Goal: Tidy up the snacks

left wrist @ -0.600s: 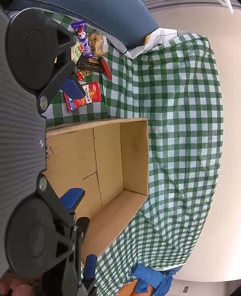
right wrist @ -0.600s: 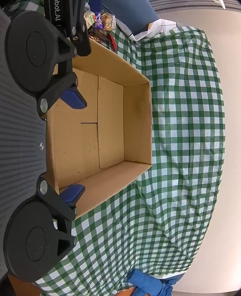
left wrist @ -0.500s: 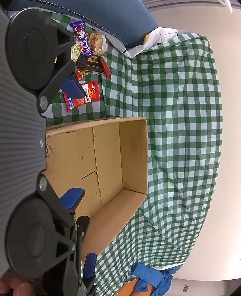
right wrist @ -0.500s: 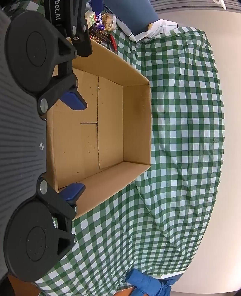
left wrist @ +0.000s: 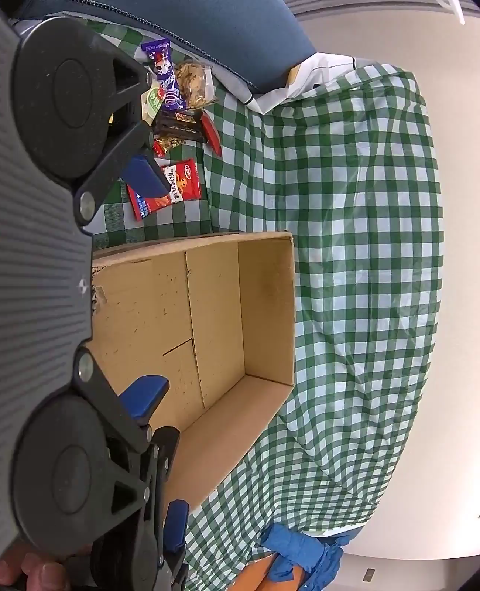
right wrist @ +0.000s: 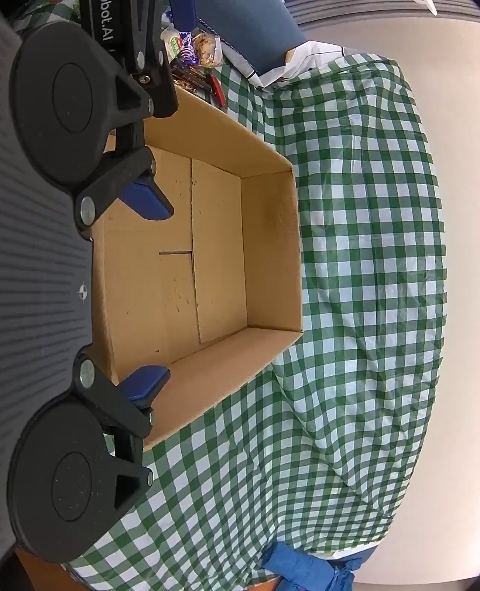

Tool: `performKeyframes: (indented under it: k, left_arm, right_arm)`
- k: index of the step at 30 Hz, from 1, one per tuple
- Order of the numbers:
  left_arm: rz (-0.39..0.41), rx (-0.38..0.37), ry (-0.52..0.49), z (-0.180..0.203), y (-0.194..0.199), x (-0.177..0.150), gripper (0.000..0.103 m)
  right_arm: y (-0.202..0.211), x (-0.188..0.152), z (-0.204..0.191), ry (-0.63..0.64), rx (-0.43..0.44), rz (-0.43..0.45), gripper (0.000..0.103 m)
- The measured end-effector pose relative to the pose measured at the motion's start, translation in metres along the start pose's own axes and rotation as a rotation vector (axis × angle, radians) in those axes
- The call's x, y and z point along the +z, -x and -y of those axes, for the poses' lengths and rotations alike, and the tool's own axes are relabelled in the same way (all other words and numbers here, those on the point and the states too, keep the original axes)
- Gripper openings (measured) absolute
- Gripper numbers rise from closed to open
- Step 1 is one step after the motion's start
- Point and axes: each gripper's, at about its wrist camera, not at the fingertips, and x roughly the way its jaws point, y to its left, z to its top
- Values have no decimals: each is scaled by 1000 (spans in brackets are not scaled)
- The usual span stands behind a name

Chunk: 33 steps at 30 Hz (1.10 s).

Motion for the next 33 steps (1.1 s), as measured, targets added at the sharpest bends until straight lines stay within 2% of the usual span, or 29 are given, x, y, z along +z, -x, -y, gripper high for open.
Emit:
performKeyframes:
  k: [16,23,28,31,33]
  left_arm:
    - [-1,-3,2,1,0,-1,102]
    - [-10,2,10,-1,-1,0,102]
    - [-10,16,23,-9,-1,2,102]
    - [-8,31,35,-16,1,3,102]
    - [-5,46,38,-21,3,3,102]
  right_arm:
    - [-2,0,0,-10,9,5,87]
    - [2,-2,1,-41,39,29,87]
    - [4,-1,-3,-10,41,30,87]
    - [4,2,-4,7,38,16,85]
    - [3,2,-6,16,42,23,80]
